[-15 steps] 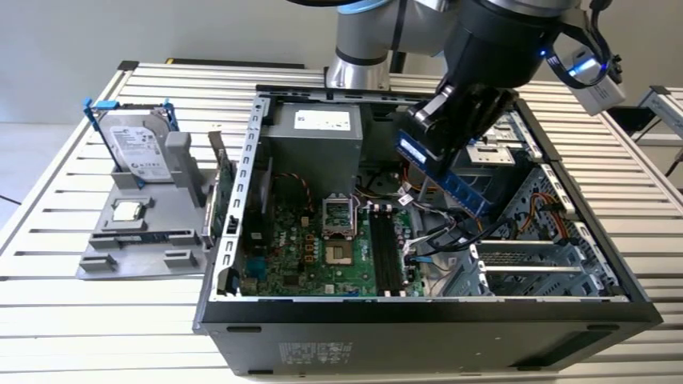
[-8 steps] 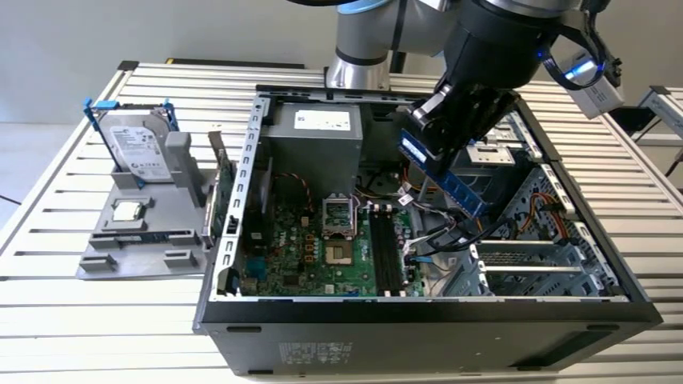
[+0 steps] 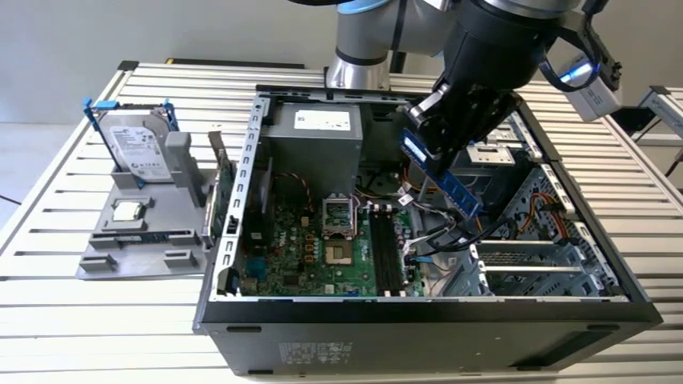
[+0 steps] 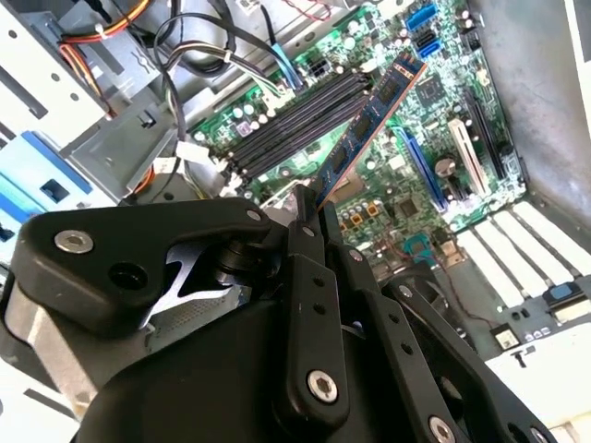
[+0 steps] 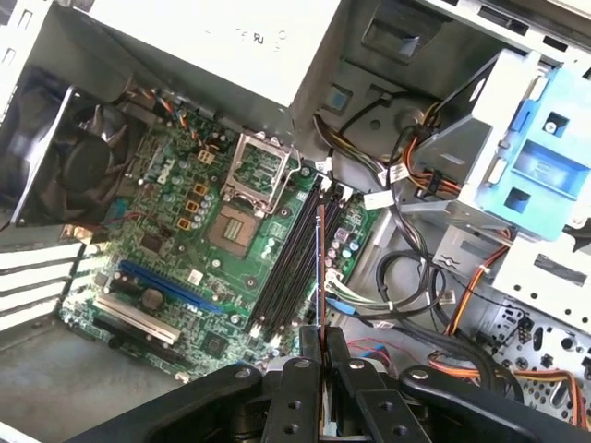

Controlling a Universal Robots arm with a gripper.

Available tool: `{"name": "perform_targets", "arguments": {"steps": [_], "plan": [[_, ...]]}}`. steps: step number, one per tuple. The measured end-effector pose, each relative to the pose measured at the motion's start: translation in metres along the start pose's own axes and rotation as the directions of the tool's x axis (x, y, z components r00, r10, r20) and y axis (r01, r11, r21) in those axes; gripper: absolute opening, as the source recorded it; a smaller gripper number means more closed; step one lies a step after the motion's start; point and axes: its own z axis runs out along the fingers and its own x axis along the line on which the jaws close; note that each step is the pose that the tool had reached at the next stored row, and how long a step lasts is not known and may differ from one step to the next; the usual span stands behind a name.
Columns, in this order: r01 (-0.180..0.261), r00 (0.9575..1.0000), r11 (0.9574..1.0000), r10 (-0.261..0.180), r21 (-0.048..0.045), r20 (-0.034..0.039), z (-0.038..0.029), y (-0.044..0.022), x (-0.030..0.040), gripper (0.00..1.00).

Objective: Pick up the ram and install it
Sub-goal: 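Insert the ram into the slot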

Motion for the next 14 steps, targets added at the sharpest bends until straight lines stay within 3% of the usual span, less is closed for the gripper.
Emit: {"name": "perform_targets", "arguments": {"steps": [6,14], "plan": [[-0.047,0.9989,0.9989,0.047,-0.0024,0.0015,0.0003,0.0,0.0,0.0],[-0.11,0.9939,0.9939,0.11,-0.0056,0.0032,0.0007,0.0,0.0,0.0]]}}
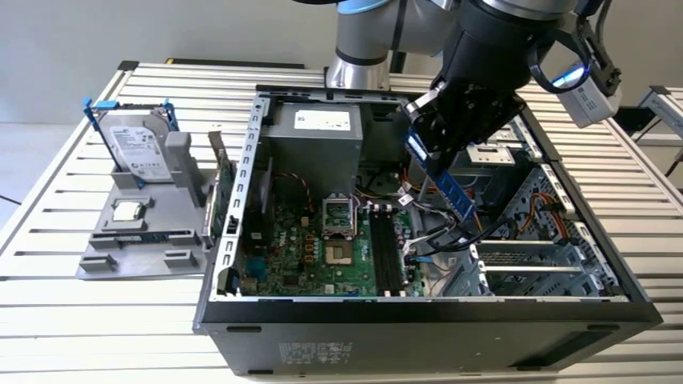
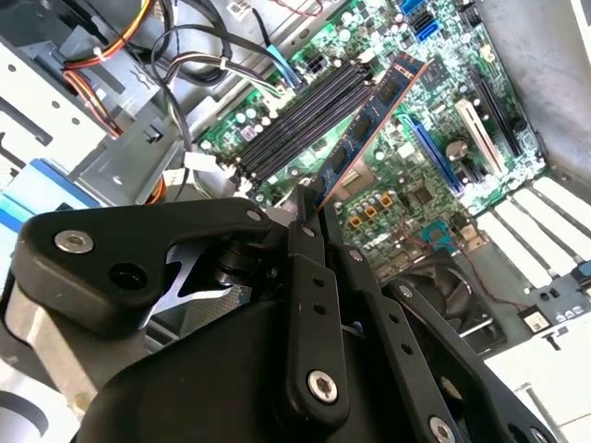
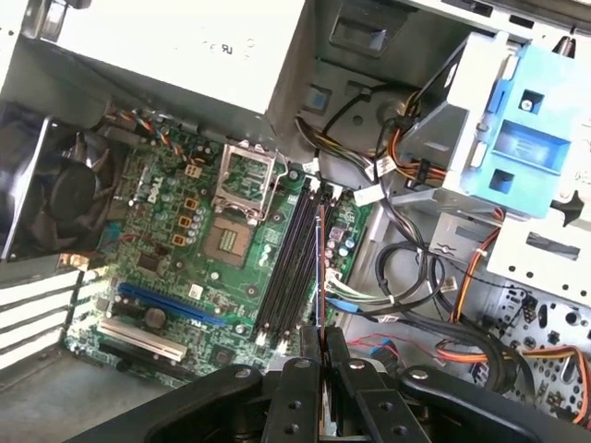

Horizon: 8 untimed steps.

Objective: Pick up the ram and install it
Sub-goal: 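Insert the ram into the slot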

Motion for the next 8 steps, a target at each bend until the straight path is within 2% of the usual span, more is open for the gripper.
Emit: {"name": "perform_targets", "arguments": {"steps": [8], "plan": [[-0.063,0.998,0.998,0.063,-0.0031,0.0019,0.0003,0.0,0.0,0.0]]}}
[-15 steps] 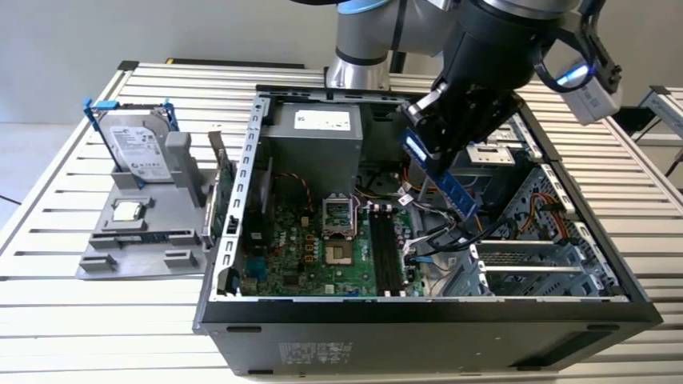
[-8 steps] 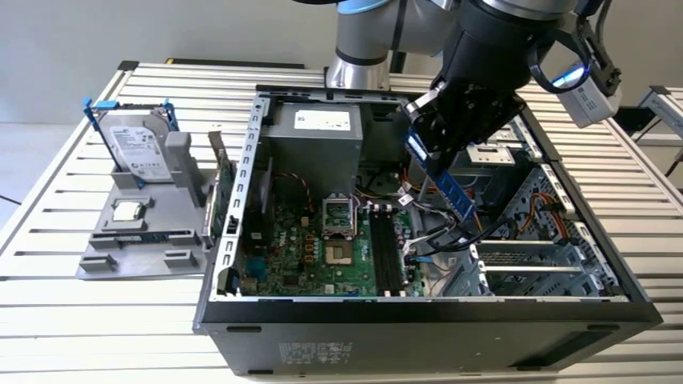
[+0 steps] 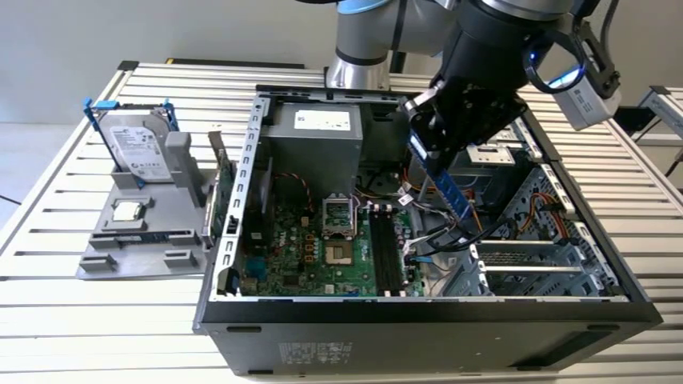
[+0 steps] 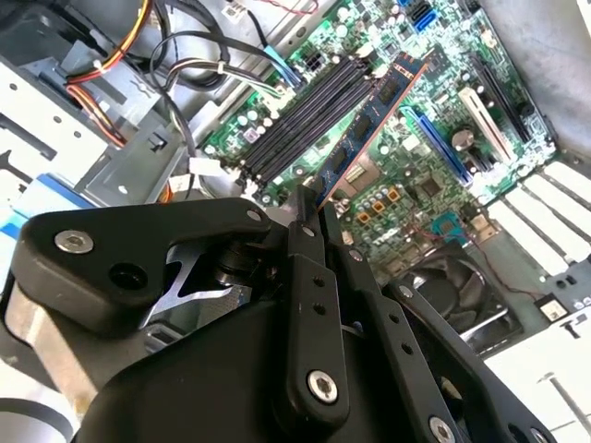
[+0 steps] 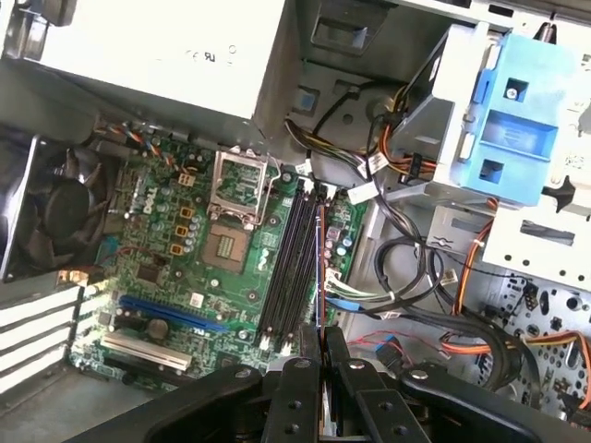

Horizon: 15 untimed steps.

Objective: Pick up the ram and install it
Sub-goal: 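Insert the ram into the slot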

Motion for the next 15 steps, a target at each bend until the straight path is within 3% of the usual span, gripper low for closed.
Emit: {"name": "perform_targets", "arguments": {"steps": [15], "plan": [[-0.105,0.9945,0.9945,0.105,-0.0052,0.003,0.0007,0.0,0.0,0.0]]}}
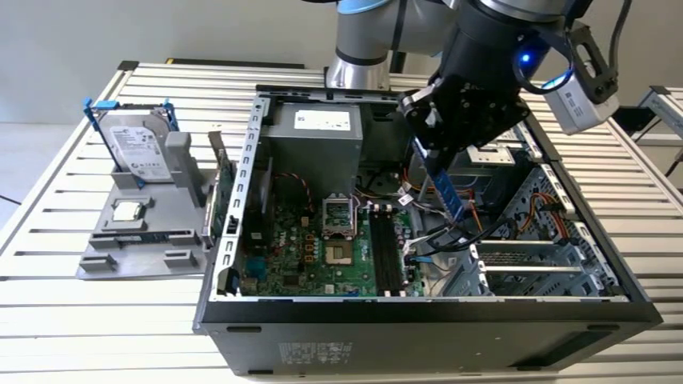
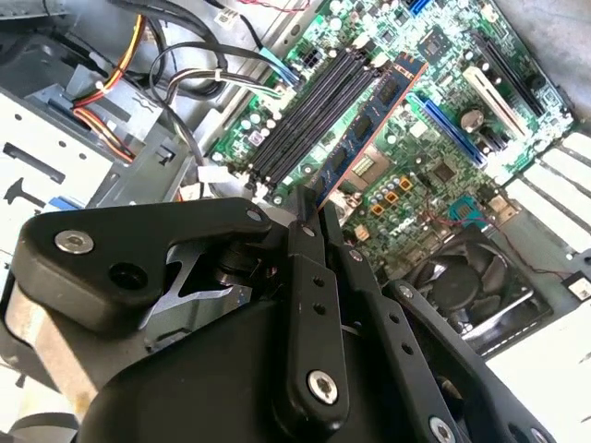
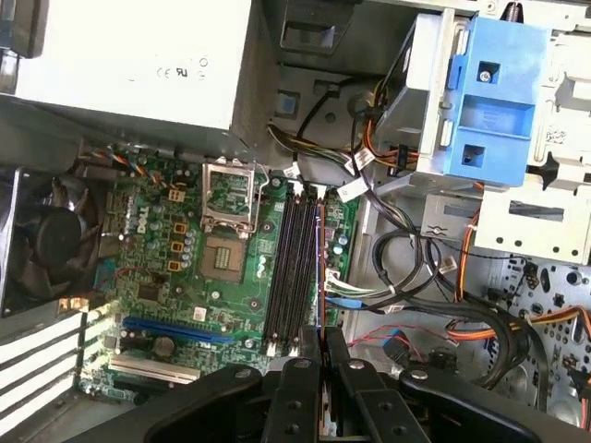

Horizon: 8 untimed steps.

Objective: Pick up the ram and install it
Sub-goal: 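Insert the ram into the slot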

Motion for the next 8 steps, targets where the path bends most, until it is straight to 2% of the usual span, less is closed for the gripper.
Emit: {"name": "perform_targets", "arguments": {"steps": [8], "plan": [[-0.048,0.9988,0.9988,0.048,-0.0024,0.0015,0.0002,0.0,0.0,0.0]]}}
